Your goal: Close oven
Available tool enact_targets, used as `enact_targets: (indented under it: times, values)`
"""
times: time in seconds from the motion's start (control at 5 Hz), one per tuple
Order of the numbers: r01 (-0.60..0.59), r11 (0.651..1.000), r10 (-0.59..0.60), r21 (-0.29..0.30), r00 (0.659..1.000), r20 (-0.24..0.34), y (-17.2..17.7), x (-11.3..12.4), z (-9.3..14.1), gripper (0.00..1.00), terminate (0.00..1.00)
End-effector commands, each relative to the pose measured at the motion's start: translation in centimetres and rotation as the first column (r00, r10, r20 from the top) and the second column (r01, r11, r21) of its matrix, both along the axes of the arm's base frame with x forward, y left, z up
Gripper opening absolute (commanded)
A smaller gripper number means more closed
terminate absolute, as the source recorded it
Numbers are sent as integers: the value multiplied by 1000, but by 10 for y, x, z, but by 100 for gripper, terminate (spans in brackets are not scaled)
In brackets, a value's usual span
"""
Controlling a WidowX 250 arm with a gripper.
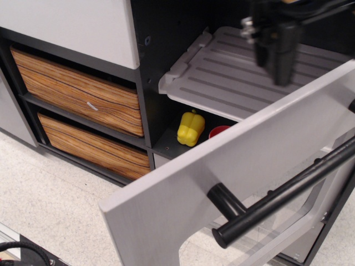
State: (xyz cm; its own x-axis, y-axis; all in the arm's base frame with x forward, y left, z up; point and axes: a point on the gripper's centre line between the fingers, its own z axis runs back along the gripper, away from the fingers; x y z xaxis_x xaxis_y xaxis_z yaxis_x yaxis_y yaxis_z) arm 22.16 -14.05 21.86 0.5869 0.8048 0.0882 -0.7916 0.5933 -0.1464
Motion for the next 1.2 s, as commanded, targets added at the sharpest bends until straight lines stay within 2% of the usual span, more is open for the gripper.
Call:
enact_targets:
  times: [0.0, 0.2, 0.4, 0.6, 0.8, 1.0]
  values:
    - [12, 998, -12, -58, 1000, -9, -41, -15, -14, 100, 0]
    - [-16, 999, 14, -49, 999, -38, -58, -19, -48, 100, 0]
    - [-67, 996, 65, -55, 997, -44, -65, -24, -77, 100, 0]
    - [-110, 992, 107, -60, 993, -51, -64, -20, -88, 100, 0]
    - [-134, 991, 133, -19, 990, -53, -51, -13, -97, 100, 0]
    - [-153, 988, 152, -15, 987, -52, -35, -10, -97, 100, 0]
